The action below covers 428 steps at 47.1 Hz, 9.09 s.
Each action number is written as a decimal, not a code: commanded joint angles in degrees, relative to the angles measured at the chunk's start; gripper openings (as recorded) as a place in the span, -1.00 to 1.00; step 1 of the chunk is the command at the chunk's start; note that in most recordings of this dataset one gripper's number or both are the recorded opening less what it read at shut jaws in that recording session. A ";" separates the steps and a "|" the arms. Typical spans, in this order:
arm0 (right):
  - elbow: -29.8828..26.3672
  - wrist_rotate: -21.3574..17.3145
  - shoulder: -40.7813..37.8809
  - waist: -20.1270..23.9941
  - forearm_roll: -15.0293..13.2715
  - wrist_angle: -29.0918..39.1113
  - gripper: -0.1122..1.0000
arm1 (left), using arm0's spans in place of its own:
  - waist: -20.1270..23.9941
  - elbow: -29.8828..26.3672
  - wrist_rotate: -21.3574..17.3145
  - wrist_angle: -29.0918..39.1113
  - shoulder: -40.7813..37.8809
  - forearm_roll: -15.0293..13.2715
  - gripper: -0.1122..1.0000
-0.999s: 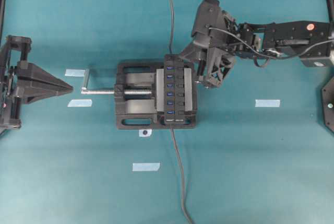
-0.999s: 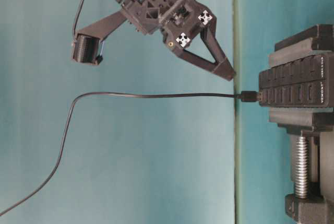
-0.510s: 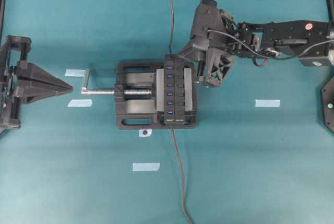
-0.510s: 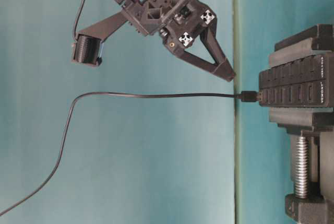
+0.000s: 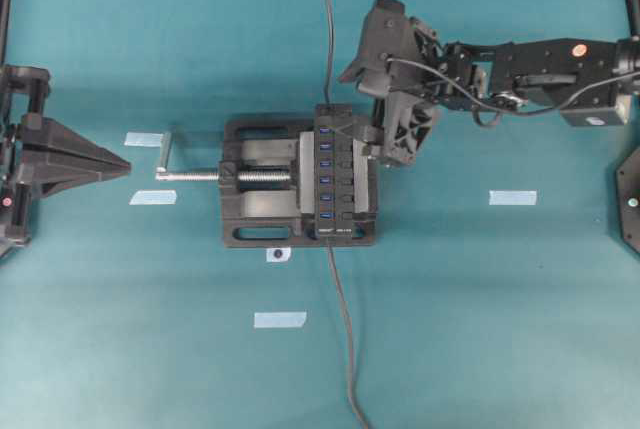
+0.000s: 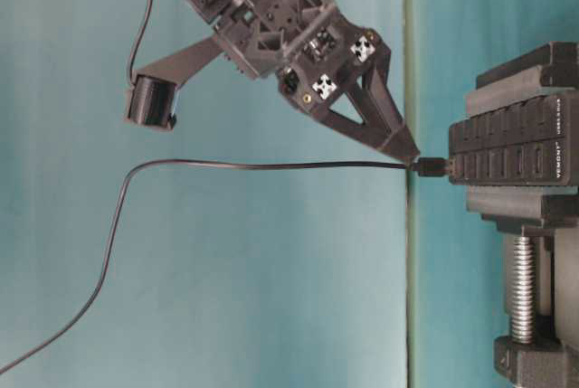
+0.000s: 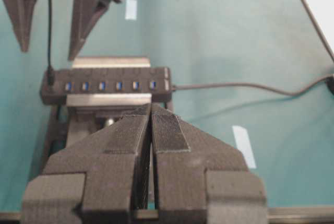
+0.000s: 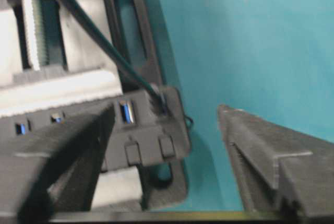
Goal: Insert the USB into the front port of the fixed hub.
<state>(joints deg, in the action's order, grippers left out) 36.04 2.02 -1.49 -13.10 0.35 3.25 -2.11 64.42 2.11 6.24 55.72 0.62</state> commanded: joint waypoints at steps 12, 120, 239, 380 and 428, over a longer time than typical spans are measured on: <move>-2.81 0.44 -0.79 0.44 0.00 -0.53 0.60 | 0.00 -0.35 0.09 -0.26 0.18 0.09 -0.79; -4.31 -1.32 2.99 2.99 0.44 3.52 -0.71 | 0.00 0.35 1.85 -0.26 0.97 0.09 -0.79; -4.04 -10.99 8.35 14.33 0.79 10.11 -0.73 | 0.00 0.35 2.11 0.79 0.97 0.09 -0.79; -4.22 -10.20 0.09 16.17 0.35 9.67 -0.73 | 0.00 0.62 2.72 0.79 1.05 0.09 -0.79; -5.80 -9.93 0.09 16.08 0.09 11.25 -0.73 | 0.00 0.79 3.87 0.79 1.05 0.09 -0.79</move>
<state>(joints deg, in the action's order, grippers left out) 31.99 -8.35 -1.93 2.37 0.44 14.94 -2.11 65.83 5.89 7.29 57.04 0.62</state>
